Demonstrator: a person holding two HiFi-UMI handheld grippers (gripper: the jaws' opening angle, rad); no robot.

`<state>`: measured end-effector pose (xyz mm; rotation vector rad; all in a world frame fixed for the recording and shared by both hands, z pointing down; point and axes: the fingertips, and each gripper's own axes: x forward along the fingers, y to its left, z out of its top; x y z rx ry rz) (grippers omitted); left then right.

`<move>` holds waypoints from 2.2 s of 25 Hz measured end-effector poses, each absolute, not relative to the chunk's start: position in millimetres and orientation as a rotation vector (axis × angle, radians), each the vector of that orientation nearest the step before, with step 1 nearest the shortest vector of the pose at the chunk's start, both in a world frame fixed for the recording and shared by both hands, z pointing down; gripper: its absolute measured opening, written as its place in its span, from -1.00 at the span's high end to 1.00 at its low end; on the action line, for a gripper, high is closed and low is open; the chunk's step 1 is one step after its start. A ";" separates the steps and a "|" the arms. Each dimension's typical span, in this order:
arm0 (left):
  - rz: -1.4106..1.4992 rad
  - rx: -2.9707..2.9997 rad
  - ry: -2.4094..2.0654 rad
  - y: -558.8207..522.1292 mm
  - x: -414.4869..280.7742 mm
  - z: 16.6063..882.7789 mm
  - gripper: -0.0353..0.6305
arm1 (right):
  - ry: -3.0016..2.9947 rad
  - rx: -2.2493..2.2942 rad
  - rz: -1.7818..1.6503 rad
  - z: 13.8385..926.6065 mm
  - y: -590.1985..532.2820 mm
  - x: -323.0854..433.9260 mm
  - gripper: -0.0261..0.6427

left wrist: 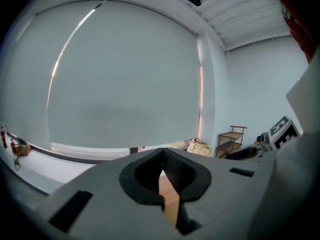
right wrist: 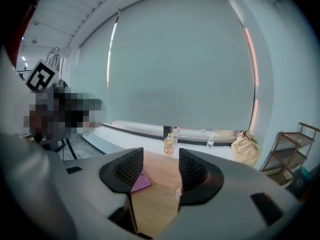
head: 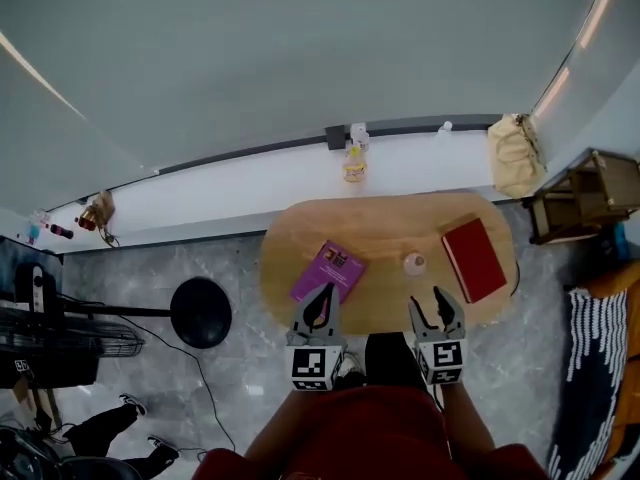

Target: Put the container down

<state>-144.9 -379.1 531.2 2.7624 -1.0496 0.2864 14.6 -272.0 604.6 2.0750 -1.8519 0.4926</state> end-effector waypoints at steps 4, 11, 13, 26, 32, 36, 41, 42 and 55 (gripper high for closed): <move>0.254 2.793 -1.081 -376.4 -164.4 508.8 0.88 | -1.917 2.146 0.369 548.4 -268.7 2.3 0.27; 0.182 2.889 -1.122 -361.5 -194.5 461.7 0.88 | -1.944 2.237 0.141 471.0 -259.4 -13.6 0.27; 0.149 2.913 -1.132 -357.1 -200.8 448.9 0.88 | -1.955 2.254 0.084 451.5 -256.0 -18.2 0.27; -0.039 3.089 -1.187 -336.9 -219.3 397.0 0.88 | -1.964 2.326 -0.132 394.3 -233.5 -34.0 0.28; 0.025 3.205 -1.175 -331.9 -218.6 393.9 0.88 | -1.954 2.331 -0.136 396.2 -230.4 -34.8 0.34; -0.075 3.076 -1.185 -332.9 -220.2 393.6 0.88 | -1.954 2.344 -0.141 394.3 -231.6 -35.5 0.44; -0.049 3.066 -1.184 -330.1 -221.1 394.5 0.88 | -1.920 2.341 -0.136 396.6 -229.7 -35.7 0.70; -0.032 3.075 -1.183 -329.8 -220.4 395.0 0.88 | -1.910 2.344 -0.132 397.1 -229.7 -35.1 0.83; -0.021 3.104 -1.160 -328.5 -219.0 391.3 0.88 | -1.901 2.355 -0.123 393.6 -230.7 -31.7 0.93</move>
